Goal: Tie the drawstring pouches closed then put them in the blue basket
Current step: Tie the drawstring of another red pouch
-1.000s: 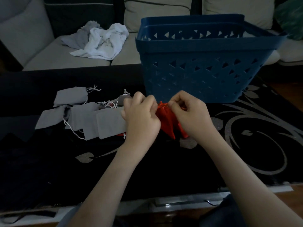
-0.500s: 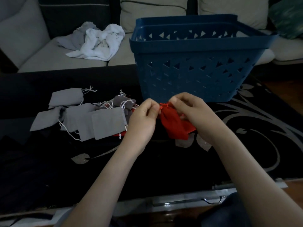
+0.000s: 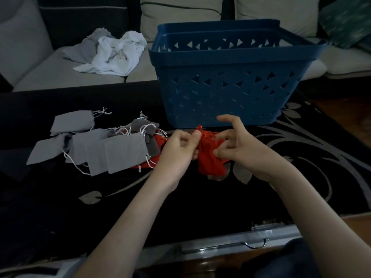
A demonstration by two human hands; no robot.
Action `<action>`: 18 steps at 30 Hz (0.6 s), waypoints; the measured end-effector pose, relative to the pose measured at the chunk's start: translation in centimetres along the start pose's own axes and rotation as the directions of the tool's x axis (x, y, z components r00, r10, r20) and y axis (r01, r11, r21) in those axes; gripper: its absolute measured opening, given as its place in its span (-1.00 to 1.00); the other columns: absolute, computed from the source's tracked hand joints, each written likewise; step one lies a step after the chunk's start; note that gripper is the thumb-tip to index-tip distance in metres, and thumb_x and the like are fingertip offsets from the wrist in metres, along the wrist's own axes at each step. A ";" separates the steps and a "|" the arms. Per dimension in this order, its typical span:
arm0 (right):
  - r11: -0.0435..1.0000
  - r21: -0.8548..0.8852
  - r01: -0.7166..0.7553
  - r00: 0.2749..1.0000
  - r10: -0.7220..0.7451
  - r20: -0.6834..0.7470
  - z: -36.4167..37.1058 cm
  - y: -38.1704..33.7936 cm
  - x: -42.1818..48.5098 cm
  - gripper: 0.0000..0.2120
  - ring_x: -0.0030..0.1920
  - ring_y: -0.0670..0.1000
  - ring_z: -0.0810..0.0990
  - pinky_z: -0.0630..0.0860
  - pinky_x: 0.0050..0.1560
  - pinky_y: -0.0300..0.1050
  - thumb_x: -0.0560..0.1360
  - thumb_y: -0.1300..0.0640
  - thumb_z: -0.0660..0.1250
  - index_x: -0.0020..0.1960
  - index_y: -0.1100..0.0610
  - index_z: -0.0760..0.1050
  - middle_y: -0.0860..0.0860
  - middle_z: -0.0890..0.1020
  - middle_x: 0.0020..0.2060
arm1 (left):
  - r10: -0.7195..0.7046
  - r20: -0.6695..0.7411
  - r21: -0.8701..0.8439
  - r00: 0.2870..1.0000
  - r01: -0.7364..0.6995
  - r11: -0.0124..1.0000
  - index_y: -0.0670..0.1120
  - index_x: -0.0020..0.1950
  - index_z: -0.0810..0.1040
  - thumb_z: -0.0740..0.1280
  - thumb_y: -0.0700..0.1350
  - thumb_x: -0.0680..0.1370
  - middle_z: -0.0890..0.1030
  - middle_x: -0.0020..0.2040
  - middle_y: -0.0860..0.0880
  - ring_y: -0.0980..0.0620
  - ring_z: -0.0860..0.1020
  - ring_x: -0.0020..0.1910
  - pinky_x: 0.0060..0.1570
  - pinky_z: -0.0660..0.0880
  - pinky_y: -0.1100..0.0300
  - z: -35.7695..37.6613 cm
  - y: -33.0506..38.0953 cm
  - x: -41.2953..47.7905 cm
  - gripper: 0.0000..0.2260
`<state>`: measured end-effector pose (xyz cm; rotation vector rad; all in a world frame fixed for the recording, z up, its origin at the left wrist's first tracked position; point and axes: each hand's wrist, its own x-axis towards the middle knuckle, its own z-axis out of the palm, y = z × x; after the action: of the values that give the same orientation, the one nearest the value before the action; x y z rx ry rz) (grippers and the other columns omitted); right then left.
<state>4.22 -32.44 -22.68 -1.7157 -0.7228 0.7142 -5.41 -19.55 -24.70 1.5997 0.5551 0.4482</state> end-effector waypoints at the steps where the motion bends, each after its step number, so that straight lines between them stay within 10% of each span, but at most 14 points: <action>1: 1.000 -0.011 -0.007 1.000 0.007 0.002 -0.2 0.1 0.0 -0.39 -0.25 -0.09 0.57 0.51 -0.20 -0.25 0.46 0.42 0.34 0.35 -0.03 0.23 0.08 0.52 -0.01 | -0.025 0.040 0.002 0.999 0.025 1.000 -0.08 -0.10 0.45 0.33 0.03 0.53 0.53 -0.27 0.04 0.18 0.52 -0.32 -0.21 0.48 0.29 0.1 0.0 0.0 -0.81; 8: 0.984 -0.178 0.008 0.997 -0.023 -0.079 -0.7 1.7 0.3 -0.66 -0.17 -0.05 0.51 0.44 -0.20 -0.21 0.46 0.40 0.26 0.10 0.03 0.47 0.07 0.56 -0.09 | -0.188 0.372 0.088 0.909 0.167 0.982 -0.10 0.00 0.55 0.42 -0.17 0.49 0.57 -0.32 0.12 0.21 0.50 -0.33 -0.31 0.39 0.35 0.4 -1.0 0.7 -0.88; 18: 0.870 -0.492 0.023 0.952 -0.169 -0.256 0.2 3.0 1.4 -0.74 -0.22 -0.09 0.44 0.35 -0.29 -0.40 0.44 0.38 0.23 0.08 0.14 0.43 -0.01 0.48 -0.18 | -0.063 0.021 0.396 0.998 0.050 0.917 -0.13 -0.22 0.40 0.43 0.01 0.48 0.52 -0.46 -0.03 0.11 0.39 -0.65 -0.57 0.34 0.31 1.9 -1.8 0.9 -0.71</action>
<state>5.34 -31.92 -25.81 -2.1648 -0.8166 0.1980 -3.72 -20.39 -26.72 1.9687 0.6973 0.2744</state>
